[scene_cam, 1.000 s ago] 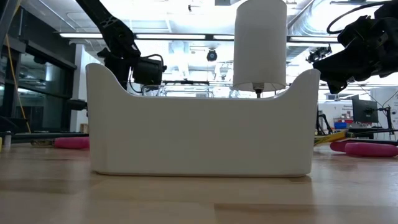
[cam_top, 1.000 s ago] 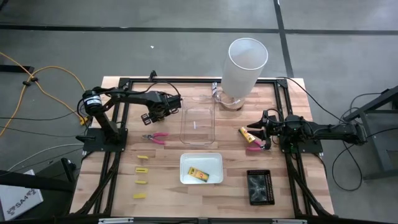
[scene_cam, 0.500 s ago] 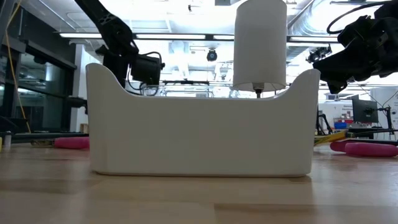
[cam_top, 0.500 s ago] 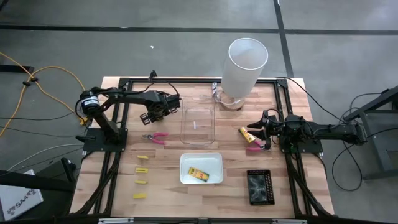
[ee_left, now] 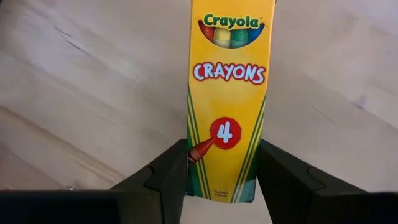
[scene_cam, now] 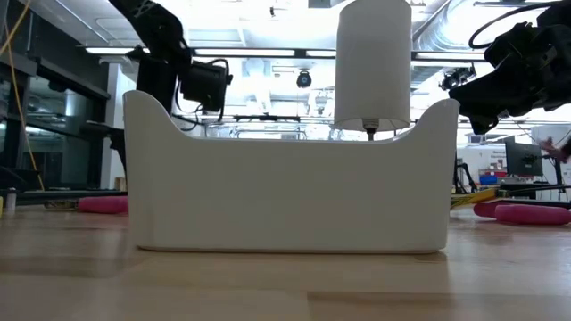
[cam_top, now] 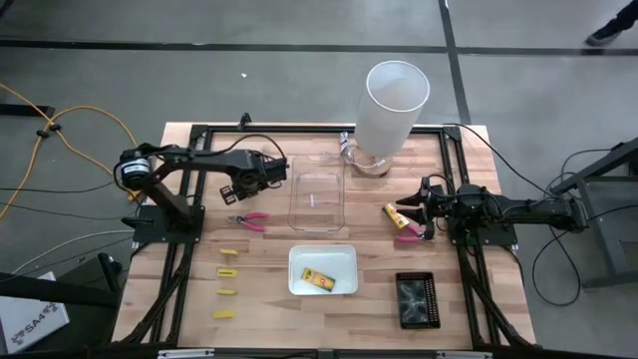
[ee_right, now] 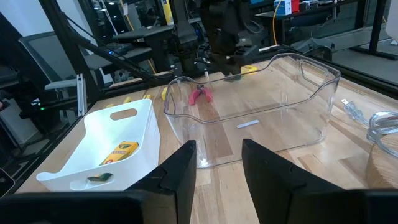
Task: Pick & Place School Supplies
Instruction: Put the yellow crayon box into the white bin
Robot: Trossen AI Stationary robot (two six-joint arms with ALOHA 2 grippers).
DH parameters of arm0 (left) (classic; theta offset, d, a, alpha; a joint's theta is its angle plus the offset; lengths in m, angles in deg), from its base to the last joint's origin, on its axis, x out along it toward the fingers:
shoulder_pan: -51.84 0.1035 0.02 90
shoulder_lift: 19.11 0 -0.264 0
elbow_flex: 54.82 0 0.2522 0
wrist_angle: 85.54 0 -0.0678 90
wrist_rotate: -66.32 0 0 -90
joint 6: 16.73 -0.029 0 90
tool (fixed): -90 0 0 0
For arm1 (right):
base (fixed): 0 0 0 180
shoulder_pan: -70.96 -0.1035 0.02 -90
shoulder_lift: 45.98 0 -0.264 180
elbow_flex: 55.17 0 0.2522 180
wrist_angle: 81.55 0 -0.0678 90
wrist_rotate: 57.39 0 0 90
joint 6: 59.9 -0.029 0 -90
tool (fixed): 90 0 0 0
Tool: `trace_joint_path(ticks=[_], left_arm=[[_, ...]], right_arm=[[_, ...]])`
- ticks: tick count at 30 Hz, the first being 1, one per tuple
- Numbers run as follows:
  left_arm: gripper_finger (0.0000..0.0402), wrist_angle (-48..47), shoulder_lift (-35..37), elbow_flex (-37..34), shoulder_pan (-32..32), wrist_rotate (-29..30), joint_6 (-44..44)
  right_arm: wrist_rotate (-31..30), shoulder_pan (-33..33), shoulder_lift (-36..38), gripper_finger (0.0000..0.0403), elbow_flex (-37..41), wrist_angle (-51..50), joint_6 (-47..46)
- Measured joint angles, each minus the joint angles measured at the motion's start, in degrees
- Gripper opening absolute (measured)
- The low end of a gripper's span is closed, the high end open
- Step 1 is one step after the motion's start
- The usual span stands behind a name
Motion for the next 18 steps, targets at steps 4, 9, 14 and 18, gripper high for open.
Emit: trace_joint_path(ticks=[4,9,14,18], left_arm=[[0.0167,-0.4,2.5,0.1,-2.0,0.9,1.0],[0.0167,-1.3,5.4,0.1,-4.7,1.0,1.8],[0.0167,-2.3,8.0,0.1,-7.5,2.0,2.6],[0.0167,-3.2,9.5,0.1,-9.5,2.3,2.6]], right_arm=[[0.0,0.0,0.0,0.0121,0.0,0.0,0.0],[0.0,0.0,0.0,0.0121,0.0,0.0,0.0],[0.0,0.0,0.0,0.0121,0.0,0.0,0.0],[0.0,0.0,0.0,0.0121,0.0,0.0,0.0]])
